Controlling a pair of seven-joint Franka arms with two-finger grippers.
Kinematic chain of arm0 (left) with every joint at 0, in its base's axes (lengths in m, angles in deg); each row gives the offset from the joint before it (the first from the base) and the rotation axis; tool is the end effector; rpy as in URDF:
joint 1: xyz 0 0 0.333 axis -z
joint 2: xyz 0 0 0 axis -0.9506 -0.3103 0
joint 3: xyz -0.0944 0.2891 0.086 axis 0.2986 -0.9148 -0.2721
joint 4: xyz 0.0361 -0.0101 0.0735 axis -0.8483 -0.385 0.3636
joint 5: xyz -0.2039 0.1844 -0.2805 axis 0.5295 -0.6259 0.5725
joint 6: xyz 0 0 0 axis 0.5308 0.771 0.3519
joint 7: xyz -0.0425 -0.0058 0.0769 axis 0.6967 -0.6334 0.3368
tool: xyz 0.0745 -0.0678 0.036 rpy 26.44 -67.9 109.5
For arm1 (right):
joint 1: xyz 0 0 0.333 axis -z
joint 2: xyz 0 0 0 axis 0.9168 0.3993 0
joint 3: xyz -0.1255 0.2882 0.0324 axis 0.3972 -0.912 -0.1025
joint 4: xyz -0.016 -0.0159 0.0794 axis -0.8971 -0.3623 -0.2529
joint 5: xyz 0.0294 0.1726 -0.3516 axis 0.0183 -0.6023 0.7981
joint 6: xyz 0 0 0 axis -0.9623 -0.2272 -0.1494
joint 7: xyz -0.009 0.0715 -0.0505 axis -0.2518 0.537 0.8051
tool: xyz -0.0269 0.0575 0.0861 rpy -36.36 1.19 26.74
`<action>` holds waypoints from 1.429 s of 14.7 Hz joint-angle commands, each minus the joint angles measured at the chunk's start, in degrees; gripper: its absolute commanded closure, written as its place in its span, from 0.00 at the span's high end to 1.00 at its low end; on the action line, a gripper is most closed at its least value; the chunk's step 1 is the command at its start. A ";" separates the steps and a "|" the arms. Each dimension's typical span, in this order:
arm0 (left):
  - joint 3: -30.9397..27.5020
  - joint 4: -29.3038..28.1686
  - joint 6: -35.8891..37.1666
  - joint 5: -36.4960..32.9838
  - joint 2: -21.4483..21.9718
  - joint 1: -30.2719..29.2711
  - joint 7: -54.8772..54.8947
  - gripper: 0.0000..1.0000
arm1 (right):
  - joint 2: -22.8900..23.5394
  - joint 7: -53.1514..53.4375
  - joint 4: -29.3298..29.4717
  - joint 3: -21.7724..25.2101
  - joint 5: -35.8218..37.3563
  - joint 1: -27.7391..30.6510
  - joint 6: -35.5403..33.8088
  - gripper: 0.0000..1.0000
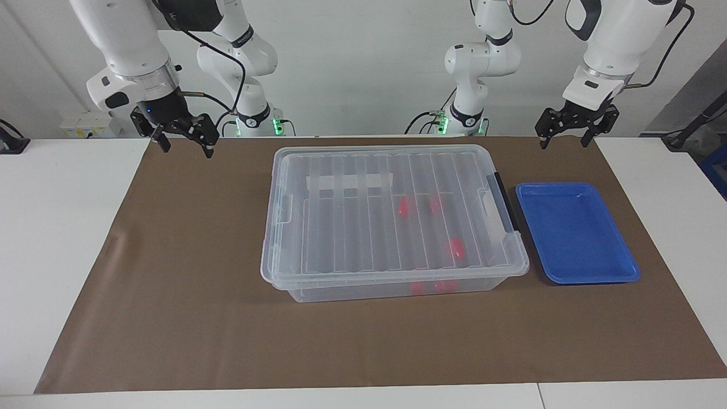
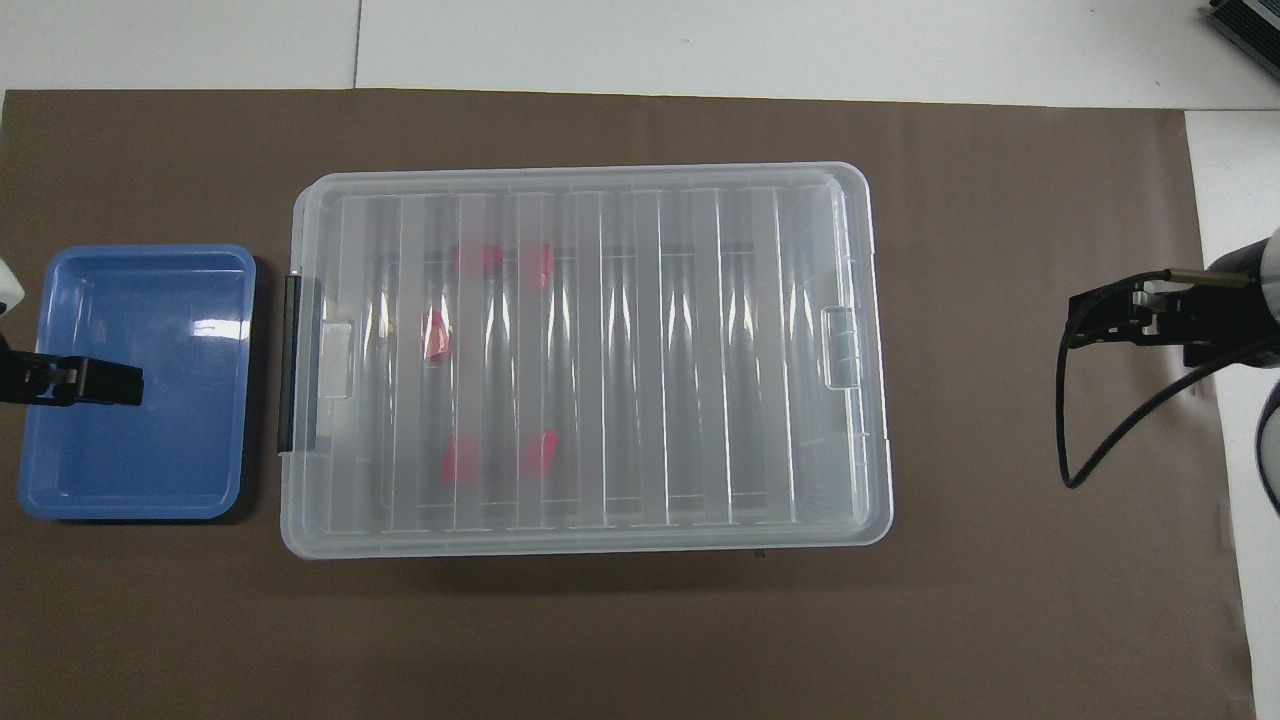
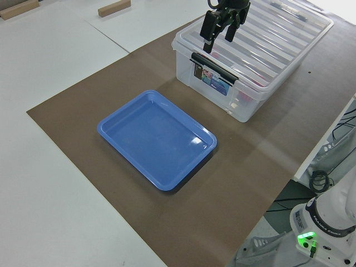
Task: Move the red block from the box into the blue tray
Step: 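Move the right gripper toward the clear lid's edge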
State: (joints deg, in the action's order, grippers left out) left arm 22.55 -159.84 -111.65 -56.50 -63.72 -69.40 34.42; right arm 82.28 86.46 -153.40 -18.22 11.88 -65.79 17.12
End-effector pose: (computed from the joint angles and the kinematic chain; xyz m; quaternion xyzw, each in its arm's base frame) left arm 0.5017 -0.0173 0.6056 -0.9980 0.0478 -0.0054 0.0418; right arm 0.5417 0.0245 0.6260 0.9959 -0.0894 -0.0078 0.0146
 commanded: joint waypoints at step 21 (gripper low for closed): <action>0.00 -0.35 0.37 0.71 0.40 -0.32 0.24 1.00 | -1.86 2.40 -19.87 -0.20 -1.51 -5.68 25.53 0.96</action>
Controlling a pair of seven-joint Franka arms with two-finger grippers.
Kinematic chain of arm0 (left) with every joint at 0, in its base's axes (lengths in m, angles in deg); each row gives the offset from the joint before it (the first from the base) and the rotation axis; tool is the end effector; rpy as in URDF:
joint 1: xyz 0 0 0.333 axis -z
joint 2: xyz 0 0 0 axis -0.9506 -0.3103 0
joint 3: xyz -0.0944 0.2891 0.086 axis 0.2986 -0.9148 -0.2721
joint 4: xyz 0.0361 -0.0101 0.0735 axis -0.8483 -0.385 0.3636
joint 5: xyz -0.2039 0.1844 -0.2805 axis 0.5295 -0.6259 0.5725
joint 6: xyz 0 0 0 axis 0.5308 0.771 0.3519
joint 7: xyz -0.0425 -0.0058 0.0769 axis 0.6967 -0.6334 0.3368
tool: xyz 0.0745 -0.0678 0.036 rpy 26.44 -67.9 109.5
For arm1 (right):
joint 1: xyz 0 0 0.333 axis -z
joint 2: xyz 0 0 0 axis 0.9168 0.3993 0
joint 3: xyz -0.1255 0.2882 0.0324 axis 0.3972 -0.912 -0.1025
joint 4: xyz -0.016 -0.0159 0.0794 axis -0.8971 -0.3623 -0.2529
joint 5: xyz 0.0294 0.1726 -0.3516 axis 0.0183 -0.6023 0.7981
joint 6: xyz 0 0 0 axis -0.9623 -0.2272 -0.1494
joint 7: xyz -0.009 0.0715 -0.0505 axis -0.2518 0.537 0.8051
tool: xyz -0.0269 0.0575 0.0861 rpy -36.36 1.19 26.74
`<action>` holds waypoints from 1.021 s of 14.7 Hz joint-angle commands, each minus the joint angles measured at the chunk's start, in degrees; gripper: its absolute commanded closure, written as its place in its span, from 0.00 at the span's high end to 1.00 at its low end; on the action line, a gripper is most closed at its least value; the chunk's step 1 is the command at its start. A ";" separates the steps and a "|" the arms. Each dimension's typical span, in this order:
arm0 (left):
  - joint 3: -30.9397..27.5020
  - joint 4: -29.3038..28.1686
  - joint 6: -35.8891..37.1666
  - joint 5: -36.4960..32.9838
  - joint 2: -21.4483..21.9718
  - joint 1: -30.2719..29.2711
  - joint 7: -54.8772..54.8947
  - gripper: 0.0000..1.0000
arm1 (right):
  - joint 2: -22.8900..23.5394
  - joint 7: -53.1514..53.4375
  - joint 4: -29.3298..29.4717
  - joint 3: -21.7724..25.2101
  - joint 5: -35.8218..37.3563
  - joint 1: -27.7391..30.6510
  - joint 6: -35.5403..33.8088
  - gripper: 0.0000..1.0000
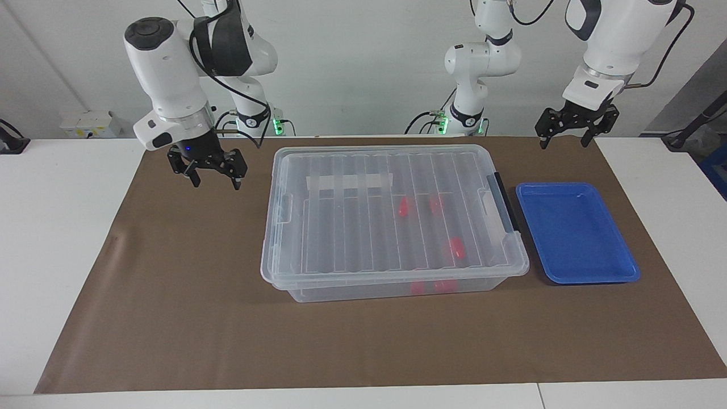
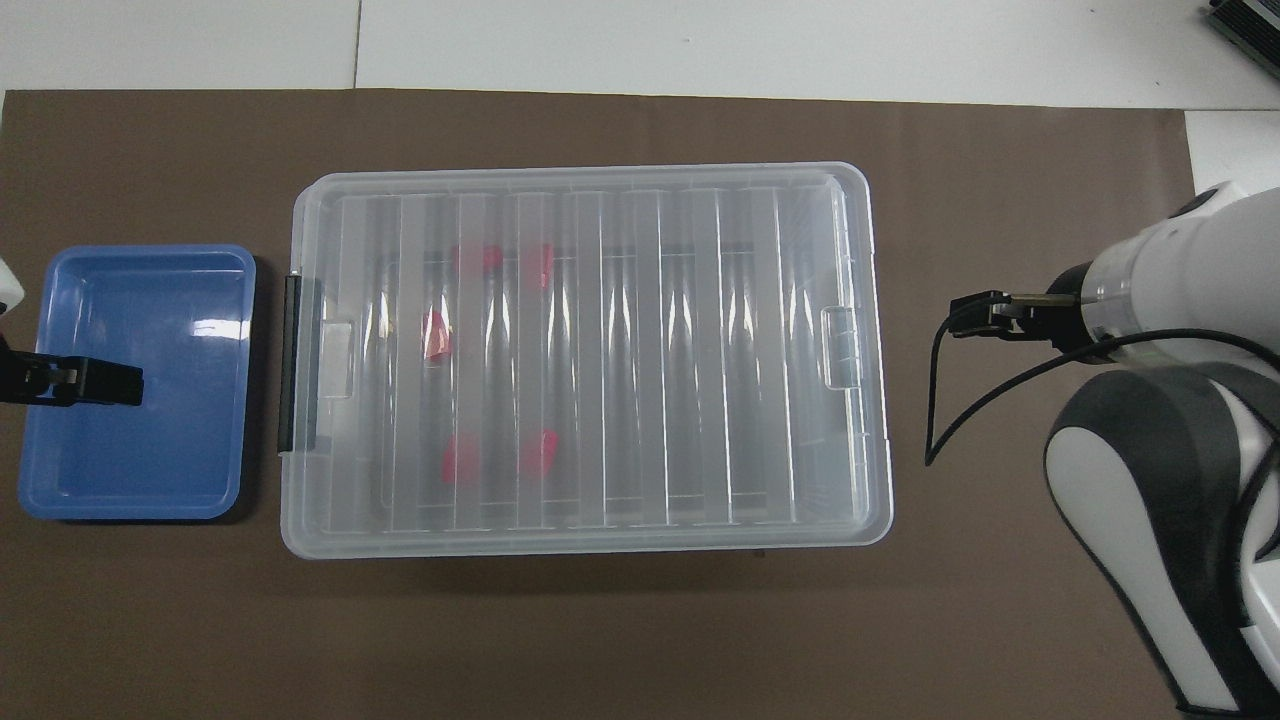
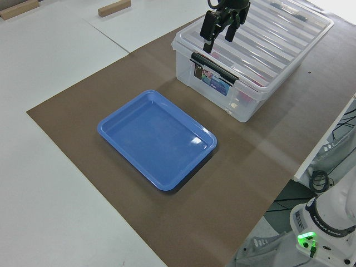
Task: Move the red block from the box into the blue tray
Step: 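Move the right gripper toward the clear lid's edge, then grip the clear lid with the right gripper and slide it open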
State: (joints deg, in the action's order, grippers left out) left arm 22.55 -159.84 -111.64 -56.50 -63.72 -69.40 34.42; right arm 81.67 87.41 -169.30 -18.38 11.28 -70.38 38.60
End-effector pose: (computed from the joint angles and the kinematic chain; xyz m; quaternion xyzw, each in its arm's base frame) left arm 0.5017 -0.0173 0.6056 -0.9980 0.0478 -0.0053 0.0418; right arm 0.5536 0.0730 0.5324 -0.9975 0.0539 -0.0450 0.0002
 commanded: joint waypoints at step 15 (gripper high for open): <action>0.00 -0.35 0.37 0.71 0.40 -0.32 0.24 1.00 | 3.51 3.65 -8.36 -0.03 -0.91 -5.85 13.31 0.97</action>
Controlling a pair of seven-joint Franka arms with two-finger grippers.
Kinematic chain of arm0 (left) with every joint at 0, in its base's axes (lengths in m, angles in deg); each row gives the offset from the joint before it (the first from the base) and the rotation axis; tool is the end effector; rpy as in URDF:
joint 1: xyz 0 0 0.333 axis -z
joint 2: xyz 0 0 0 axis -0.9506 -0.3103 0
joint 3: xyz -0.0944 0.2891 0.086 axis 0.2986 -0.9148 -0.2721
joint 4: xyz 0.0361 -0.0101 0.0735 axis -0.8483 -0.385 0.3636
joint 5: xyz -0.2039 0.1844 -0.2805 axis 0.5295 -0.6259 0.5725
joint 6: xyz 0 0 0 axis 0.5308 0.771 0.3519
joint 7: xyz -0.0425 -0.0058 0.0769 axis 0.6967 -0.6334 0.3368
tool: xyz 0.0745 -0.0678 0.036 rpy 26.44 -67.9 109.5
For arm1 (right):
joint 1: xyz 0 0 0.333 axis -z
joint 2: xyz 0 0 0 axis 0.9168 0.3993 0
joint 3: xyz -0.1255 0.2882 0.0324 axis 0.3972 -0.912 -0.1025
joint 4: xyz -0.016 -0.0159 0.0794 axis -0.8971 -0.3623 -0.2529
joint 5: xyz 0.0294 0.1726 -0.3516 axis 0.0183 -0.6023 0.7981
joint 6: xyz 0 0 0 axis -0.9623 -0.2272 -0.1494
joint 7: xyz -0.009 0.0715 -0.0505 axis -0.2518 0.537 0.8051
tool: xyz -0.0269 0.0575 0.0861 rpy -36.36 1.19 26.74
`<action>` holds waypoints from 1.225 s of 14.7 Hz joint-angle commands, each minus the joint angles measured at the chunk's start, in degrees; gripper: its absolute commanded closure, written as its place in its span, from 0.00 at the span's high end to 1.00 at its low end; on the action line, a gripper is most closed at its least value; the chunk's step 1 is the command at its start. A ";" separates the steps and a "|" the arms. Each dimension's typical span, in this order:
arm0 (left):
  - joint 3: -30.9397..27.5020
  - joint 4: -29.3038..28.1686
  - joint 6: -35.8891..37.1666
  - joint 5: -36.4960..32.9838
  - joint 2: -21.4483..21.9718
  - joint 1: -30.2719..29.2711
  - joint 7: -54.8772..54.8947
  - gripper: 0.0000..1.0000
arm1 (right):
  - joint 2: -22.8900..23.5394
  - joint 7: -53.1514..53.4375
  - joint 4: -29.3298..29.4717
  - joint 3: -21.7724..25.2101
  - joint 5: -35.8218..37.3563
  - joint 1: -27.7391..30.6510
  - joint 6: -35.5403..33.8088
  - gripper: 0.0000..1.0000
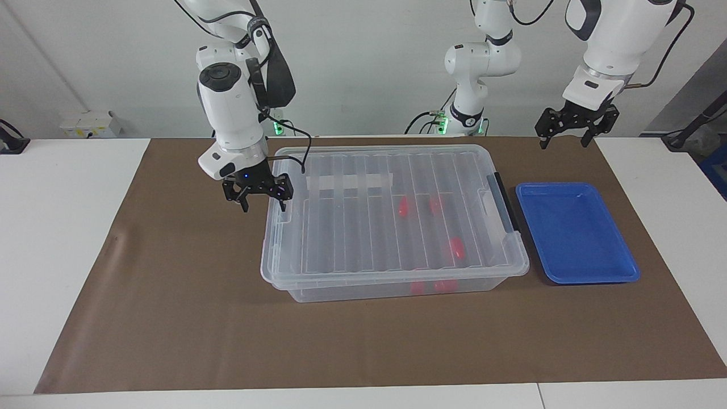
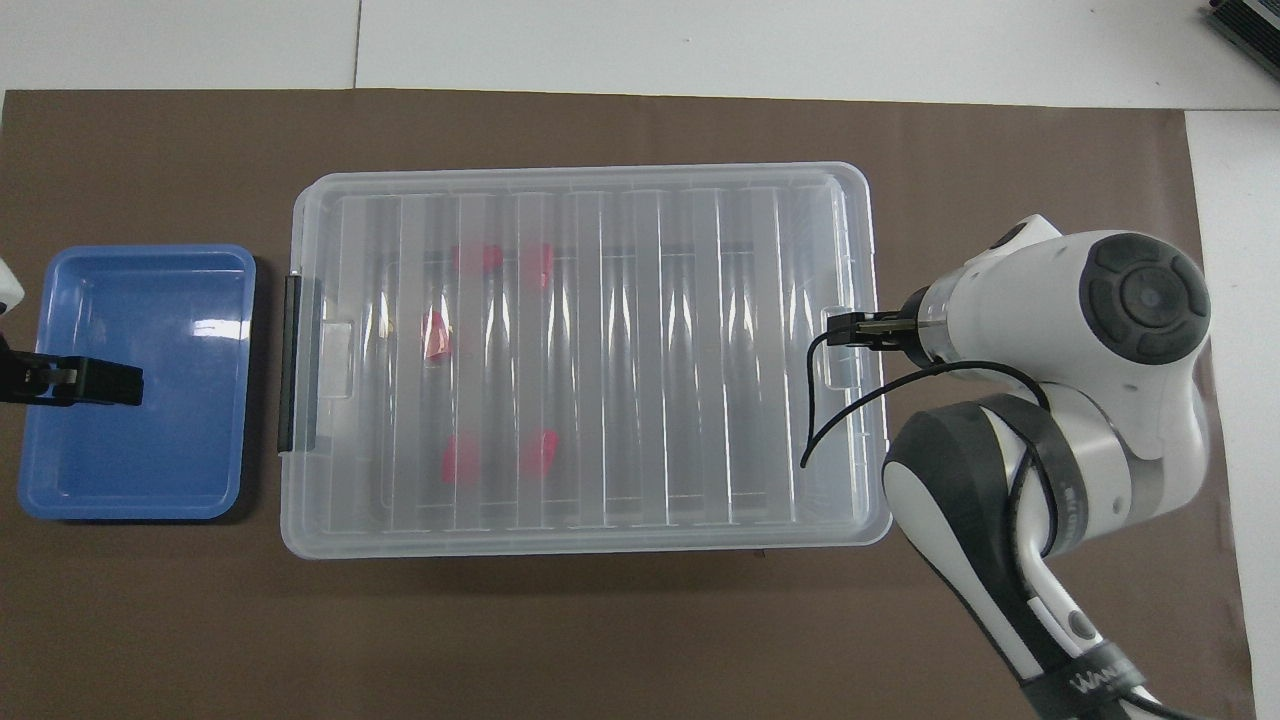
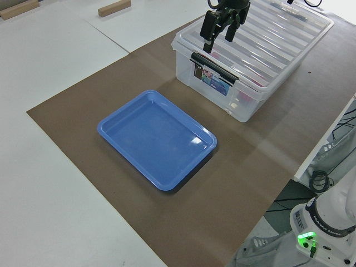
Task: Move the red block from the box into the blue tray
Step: 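Grip the clear lid with the right gripper and slide it open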
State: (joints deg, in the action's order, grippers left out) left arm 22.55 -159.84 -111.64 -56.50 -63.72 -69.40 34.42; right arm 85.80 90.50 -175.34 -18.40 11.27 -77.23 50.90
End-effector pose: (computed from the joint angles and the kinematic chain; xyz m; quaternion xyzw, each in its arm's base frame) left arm 0.5017 -0.0173 0.6056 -0.9980 0.0478 -0.0053 0.0418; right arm 0.5570 0.1424 0.4614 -0.9978 0.0198 -0.0619 0.0120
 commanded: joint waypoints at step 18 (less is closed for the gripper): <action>0.00 -0.35 0.37 0.71 0.40 -0.32 0.24 1.00 | -2.91 -4.71 -2.77 0.24 -0.90 12.78 -4.79 0.97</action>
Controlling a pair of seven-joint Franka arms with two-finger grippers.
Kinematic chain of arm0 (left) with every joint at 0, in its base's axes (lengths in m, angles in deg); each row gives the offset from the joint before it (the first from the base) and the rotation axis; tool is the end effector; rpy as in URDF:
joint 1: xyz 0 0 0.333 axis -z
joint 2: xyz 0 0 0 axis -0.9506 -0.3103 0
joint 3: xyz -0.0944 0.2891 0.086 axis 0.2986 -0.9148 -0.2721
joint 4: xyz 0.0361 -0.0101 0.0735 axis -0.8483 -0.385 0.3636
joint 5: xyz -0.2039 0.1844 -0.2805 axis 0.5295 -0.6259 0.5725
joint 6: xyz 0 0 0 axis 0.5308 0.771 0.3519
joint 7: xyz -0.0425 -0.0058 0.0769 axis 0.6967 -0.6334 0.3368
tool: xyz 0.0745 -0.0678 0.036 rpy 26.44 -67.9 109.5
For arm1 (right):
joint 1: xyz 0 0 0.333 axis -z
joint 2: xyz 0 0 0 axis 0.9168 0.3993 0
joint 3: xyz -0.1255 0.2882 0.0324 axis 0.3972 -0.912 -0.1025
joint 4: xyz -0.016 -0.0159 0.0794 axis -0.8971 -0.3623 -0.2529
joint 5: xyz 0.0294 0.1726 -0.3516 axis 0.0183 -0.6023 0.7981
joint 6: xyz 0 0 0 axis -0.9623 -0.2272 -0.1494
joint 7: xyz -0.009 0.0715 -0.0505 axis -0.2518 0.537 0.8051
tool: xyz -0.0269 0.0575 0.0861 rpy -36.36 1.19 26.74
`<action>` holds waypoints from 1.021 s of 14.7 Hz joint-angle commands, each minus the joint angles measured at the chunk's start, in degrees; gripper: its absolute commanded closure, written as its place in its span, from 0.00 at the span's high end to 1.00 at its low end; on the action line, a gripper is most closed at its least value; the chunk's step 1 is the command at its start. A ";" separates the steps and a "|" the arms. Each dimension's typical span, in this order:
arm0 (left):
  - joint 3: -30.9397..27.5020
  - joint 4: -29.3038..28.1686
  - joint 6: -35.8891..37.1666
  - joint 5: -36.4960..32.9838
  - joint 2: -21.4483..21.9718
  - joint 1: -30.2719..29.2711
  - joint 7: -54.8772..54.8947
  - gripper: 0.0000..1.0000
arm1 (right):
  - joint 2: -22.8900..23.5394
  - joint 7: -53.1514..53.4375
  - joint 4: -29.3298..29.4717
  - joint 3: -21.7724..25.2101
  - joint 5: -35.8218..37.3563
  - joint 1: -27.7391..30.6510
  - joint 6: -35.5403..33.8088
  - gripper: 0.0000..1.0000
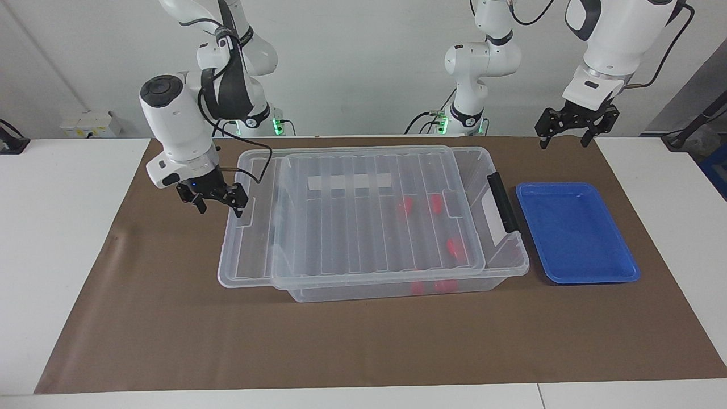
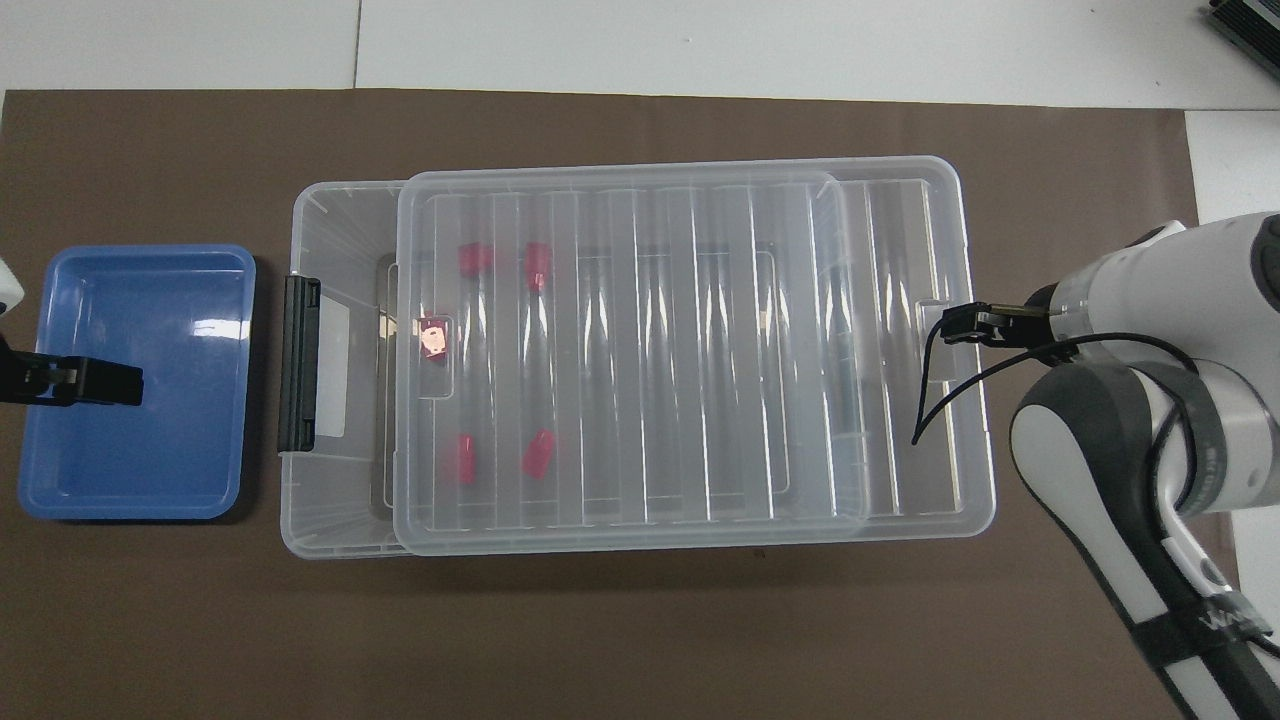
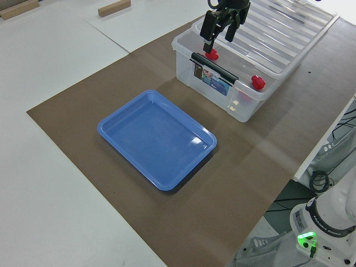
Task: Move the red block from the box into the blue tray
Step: 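Grip the clear lid with the right gripper and slide it open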
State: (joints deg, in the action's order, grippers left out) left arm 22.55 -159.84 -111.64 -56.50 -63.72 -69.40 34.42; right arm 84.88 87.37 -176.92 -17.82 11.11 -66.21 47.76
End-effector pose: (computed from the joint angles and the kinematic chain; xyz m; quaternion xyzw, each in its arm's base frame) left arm 0.5017 -0.0173 0.6056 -0.9980 0.0478 -0.0053 0.0418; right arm 0.5616 0.0271 0.4520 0.9951 -0.0943 0.0301 0.0003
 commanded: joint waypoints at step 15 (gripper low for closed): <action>0.96 -0.18 1.59 0.71 0.58 1.52 -0.02 1.00 | -2.17 -17.75 -1.20 -0.25 -0.74 10.73 -3.06 0.97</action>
State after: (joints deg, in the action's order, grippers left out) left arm 23.43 -159.85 -111.01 -56.47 -63.72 -69.06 34.43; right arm 84.01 72.55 -176.93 -17.70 11.10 -57.32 45.37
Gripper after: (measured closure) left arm 0.000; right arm 0.026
